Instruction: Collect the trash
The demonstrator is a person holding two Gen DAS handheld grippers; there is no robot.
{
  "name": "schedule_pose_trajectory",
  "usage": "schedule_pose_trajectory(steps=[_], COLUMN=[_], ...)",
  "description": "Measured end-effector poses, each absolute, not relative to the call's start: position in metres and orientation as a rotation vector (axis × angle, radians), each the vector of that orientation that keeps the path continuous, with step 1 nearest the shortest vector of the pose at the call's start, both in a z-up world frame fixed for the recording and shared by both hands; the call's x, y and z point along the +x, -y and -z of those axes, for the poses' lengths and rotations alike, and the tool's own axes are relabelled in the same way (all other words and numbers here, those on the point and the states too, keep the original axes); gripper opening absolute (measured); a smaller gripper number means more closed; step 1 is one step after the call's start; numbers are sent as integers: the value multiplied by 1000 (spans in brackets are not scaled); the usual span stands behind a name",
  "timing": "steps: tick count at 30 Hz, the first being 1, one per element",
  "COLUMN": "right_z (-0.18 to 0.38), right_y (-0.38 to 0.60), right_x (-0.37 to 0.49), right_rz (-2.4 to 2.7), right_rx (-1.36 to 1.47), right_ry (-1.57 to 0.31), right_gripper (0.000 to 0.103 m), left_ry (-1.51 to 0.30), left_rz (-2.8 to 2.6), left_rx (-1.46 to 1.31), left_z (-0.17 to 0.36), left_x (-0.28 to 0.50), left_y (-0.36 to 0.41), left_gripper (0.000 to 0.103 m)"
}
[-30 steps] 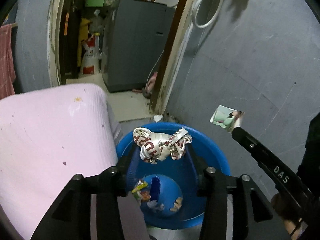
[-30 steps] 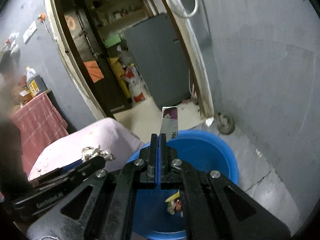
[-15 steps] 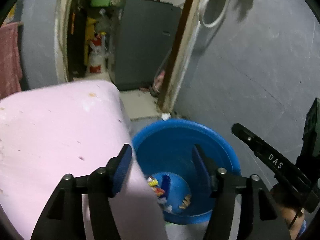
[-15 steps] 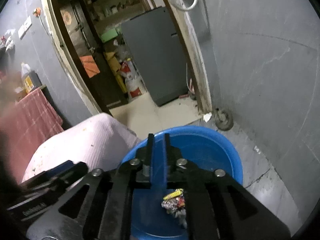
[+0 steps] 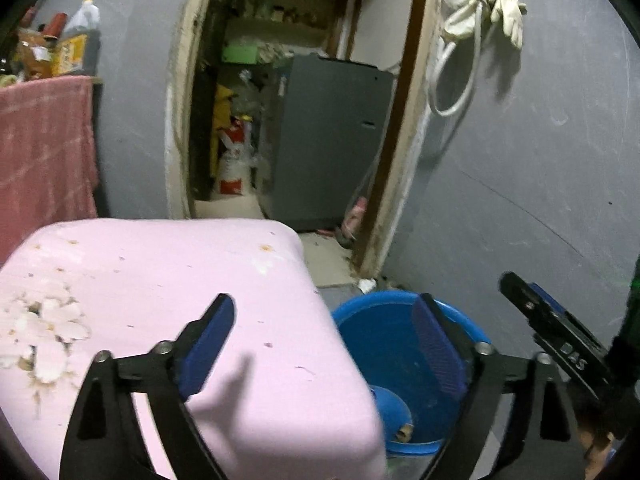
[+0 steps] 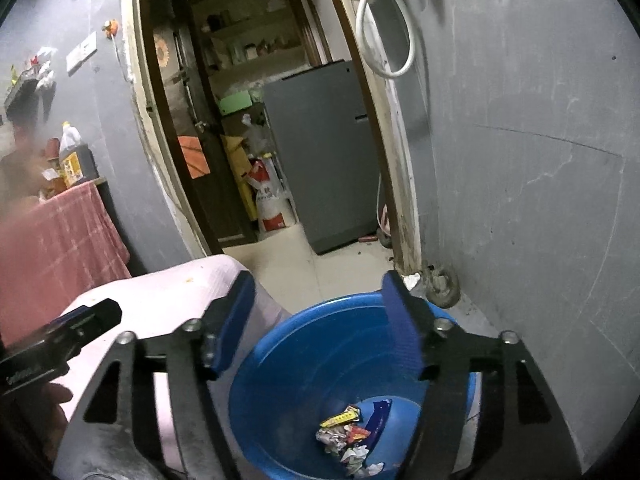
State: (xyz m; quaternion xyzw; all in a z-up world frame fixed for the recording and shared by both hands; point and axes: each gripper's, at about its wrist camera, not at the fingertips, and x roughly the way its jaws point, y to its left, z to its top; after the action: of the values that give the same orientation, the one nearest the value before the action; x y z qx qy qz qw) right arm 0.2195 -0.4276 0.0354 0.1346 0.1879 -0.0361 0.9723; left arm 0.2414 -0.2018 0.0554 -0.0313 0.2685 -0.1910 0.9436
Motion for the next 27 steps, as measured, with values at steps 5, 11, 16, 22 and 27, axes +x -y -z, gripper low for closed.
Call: schedule_pose_trajectory(steps=[5, 11, 16, 22, 27], right_z=[-45, -50, -53, -59, -61], right_y=[418, 407, 396, 378, 364], right_x=[200, 174, 154, 115, 82], right_rz=[81, 103, 92, 76, 65], right_rx=[243, 253, 231, 209, 170], right_ry=[-308, -231, -189, -139, -85], right_gripper=[85, 103, 103, 103, 103], left_ry=[-468, -412, -390, -362, -344], left_rz=[362, 323, 305, 280, 267], left_rx=[-102, -135, -128, -107, -121], left_z=[-65, -68, -69, -71, -69], left_x=[228, 205, 183, 156, 131], left_y=[181, 157, 144, 127, 111], left_gripper=[99, 100, 100, 101, 101])
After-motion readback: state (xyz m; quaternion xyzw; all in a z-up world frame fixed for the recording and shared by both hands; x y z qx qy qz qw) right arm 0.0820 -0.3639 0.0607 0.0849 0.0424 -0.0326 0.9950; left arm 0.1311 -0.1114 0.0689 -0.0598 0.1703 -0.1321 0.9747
